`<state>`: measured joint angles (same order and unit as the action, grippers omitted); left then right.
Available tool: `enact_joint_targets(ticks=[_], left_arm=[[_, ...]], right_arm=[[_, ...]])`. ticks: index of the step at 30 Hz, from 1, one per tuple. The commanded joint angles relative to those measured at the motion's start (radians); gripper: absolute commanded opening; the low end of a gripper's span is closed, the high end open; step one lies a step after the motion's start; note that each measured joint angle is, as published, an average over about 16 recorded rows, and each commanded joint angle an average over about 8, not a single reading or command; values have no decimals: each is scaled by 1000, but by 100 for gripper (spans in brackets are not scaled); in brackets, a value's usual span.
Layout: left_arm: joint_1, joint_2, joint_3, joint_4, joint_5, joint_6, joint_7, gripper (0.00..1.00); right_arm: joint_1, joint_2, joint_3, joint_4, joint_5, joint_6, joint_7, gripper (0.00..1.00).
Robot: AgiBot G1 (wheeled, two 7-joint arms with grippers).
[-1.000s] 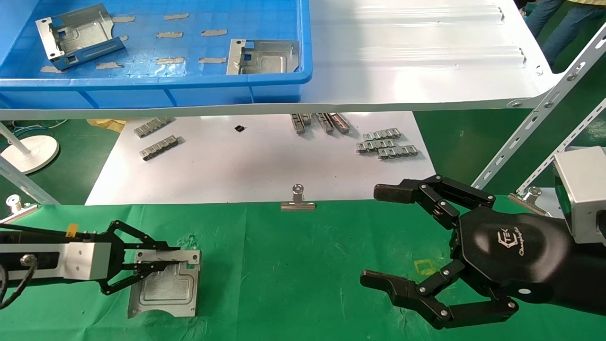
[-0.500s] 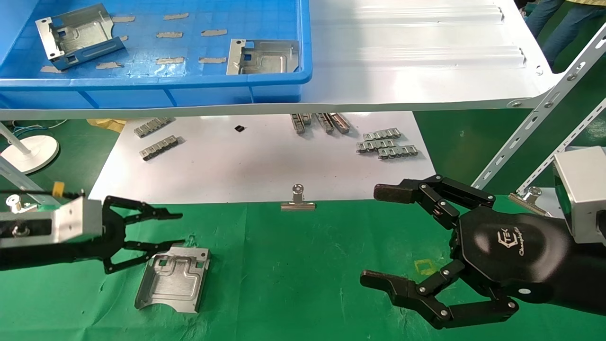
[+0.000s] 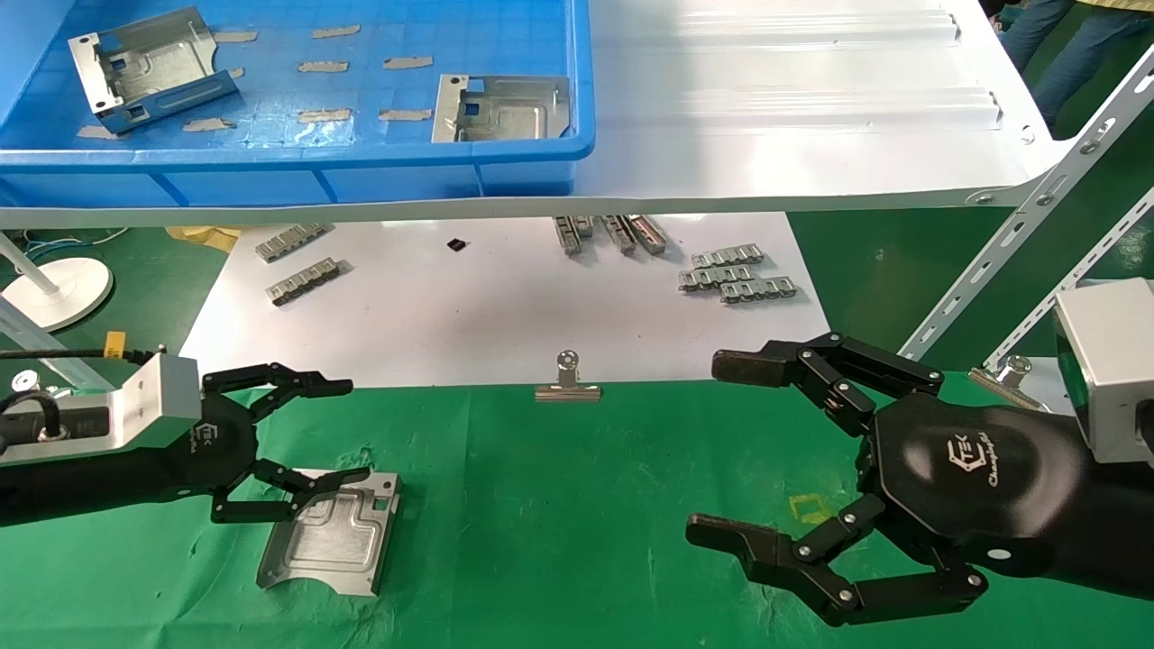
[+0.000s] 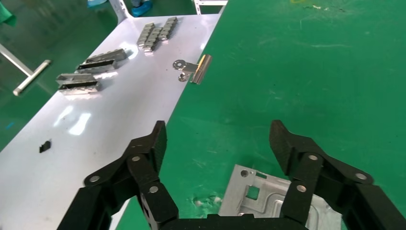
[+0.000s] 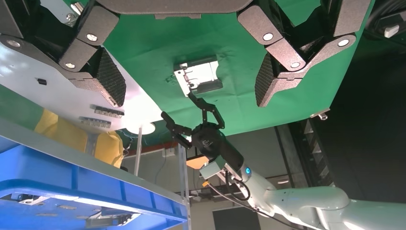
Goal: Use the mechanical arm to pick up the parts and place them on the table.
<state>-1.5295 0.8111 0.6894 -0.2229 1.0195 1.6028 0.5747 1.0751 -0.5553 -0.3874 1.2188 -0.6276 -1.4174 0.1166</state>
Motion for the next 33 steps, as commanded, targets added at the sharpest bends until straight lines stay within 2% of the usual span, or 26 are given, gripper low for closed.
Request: enact_joint_targets(ticks=[1,33], left_arm=[[-5,-1,1,3,6,0,9,100],[230,-102,-209,-541,-145,-55,-385,100]], right_arm=[[0,0,0,0,0,0,0,100],[0,0,0,0,0,0,0,100]])
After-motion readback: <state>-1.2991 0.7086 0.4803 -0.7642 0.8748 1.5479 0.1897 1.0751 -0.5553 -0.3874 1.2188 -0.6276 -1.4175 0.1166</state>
